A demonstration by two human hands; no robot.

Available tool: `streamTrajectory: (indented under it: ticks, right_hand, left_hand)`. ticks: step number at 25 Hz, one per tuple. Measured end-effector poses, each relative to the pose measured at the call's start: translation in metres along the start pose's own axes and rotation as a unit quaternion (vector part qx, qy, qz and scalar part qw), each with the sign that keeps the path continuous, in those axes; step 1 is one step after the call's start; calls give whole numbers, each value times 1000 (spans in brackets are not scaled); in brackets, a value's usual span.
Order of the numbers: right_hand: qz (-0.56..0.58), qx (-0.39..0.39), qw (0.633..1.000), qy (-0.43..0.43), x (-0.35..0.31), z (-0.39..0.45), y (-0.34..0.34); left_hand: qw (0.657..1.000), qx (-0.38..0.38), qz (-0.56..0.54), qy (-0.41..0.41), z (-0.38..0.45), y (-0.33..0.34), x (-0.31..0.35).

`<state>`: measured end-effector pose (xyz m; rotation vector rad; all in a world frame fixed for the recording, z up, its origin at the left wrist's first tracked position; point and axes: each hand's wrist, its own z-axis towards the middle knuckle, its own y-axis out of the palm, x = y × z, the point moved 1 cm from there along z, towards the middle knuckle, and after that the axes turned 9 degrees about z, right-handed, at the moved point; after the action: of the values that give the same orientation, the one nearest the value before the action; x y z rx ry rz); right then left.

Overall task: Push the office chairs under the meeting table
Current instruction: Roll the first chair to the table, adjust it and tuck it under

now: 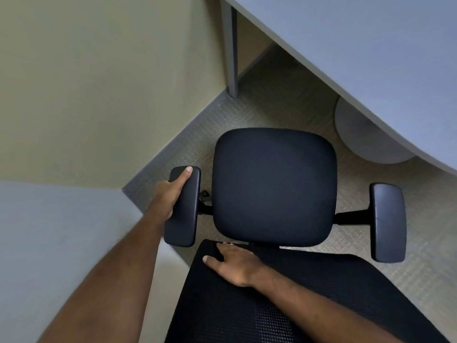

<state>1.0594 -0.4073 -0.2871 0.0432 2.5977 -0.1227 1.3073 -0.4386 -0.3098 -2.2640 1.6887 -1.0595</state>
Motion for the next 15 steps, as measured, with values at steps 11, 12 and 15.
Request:
streamTrajectory:
  ticks: [11,12,15]
  right_hand:
    - [2,1,1000,1,3,6,6]
    - [4,5,1000,-1,2,8,6]
    - [5,13,1000,-2,-3,9,6]
  left_hand:
    - [1000,14,7,-13,29,15,-24]
    - [1000,10,6,-11,31,14,-21]
    - [1000,5,20,-11,34,14,-16]
